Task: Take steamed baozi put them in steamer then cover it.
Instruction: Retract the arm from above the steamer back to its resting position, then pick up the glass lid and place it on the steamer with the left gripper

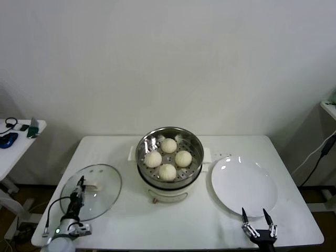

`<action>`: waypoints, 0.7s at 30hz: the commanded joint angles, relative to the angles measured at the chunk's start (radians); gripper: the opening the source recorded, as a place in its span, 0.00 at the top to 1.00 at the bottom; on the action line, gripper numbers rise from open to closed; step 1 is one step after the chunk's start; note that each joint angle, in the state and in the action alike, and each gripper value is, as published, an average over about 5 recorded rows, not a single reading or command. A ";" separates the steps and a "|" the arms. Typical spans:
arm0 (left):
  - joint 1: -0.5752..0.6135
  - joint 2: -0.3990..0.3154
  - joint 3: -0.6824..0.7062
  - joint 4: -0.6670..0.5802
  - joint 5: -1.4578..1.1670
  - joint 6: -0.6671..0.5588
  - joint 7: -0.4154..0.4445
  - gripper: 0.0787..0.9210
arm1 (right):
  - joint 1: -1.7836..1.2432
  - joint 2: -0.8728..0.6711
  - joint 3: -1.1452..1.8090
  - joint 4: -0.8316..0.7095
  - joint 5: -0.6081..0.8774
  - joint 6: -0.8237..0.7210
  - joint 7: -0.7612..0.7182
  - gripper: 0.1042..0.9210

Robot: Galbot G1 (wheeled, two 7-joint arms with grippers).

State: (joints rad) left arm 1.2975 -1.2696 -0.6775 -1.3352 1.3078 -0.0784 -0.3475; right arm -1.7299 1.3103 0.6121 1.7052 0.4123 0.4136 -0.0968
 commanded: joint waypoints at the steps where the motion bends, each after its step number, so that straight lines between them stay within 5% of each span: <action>1: -0.004 -0.005 0.002 -0.010 -0.023 0.002 -0.002 0.76 | 0.000 0.000 0.003 0.003 0.000 -0.001 0.004 0.12; 6: 0.025 0.013 0.013 -0.127 -0.123 0.023 0.027 0.91 | 0.003 -0.002 0.008 0.009 -0.005 -0.006 0.012 0.12; 10: 0.069 0.067 0.022 -0.289 -0.263 0.071 0.090 0.93 | 0.010 -0.003 0.017 0.014 -0.017 -0.020 0.030 0.12; 21: 0.100 0.340 0.037 -0.668 -0.498 0.407 0.333 0.93 | 0.030 -0.012 0.024 0.006 -0.071 -0.057 0.061 0.12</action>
State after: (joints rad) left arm 1.3805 -1.1396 -0.6612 -1.6651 1.0296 0.0667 -0.2049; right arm -1.7062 1.2990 0.6349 1.7129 0.3728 0.3758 -0.0541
